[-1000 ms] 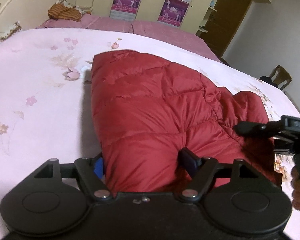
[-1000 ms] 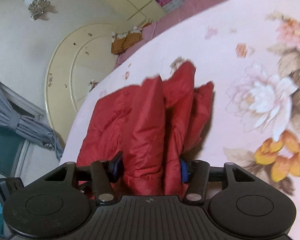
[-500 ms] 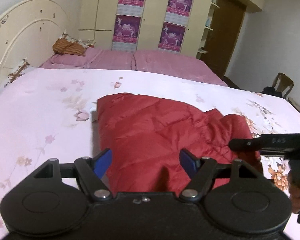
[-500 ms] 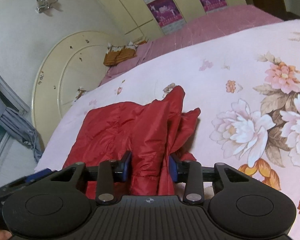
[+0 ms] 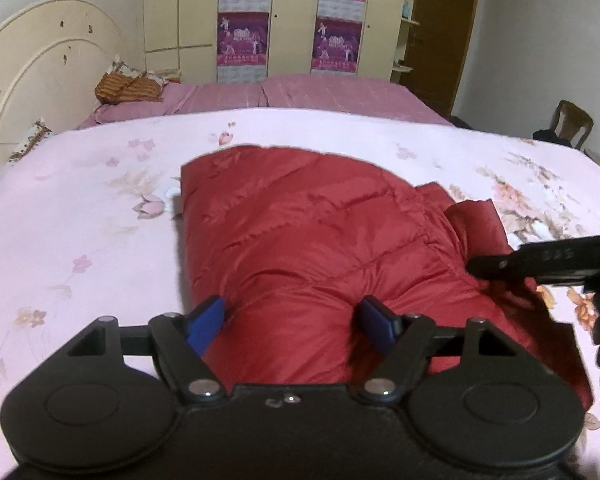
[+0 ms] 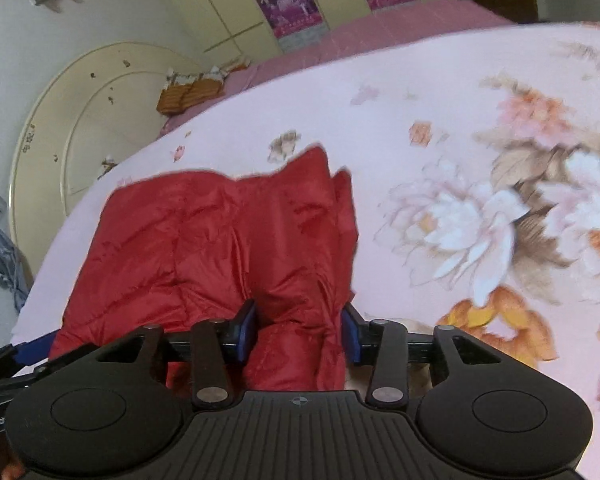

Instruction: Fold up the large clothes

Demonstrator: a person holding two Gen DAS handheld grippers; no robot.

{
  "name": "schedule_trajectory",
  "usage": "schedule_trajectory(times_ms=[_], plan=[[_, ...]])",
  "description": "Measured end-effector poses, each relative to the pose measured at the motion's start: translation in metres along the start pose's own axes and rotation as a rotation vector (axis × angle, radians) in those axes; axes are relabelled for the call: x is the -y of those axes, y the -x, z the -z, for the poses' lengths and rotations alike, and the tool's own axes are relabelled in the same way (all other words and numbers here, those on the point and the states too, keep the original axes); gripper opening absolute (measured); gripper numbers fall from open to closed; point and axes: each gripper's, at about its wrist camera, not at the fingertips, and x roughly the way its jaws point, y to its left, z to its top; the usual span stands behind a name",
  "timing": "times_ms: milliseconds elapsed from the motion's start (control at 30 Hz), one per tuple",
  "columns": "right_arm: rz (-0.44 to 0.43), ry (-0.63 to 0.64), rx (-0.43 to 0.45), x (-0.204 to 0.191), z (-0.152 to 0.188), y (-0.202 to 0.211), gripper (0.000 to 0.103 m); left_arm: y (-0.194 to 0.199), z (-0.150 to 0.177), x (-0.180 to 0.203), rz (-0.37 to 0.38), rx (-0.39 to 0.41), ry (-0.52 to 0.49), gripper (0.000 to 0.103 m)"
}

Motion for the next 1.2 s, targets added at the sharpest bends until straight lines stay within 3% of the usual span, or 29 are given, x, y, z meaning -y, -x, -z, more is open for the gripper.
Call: schedule_trajectory(times_ms=[167,300,633,967,1200], plan=[[-0.004,0.121,0.119,-0.026,0.012,0.063,0.042,0.033,0.011,0.004,0.041,0.025,0.001,0.071],[-0.034,0.22,0.111,-0.051,0.037,0.086,0.042,0.051,0.028,0.011,0.08,0.015,0.01,0.071],[0.028,0.317,-0.028,-0.065,0.092,0.052,0.042,0.045,0.058,0.007,0.052,-0.036,0.041,0.076],[0.053,0.4,-0.077,-0.058,0.105,0.027,0.041,0.031,0.056,0.0,0.045,-0.071,0.062,0.077],[0.027,0.364,-0.099,-0.054,0.094,0.031,0.042,0.033,0.047,0.002,0.025,-0.085,0.096,0.081]])
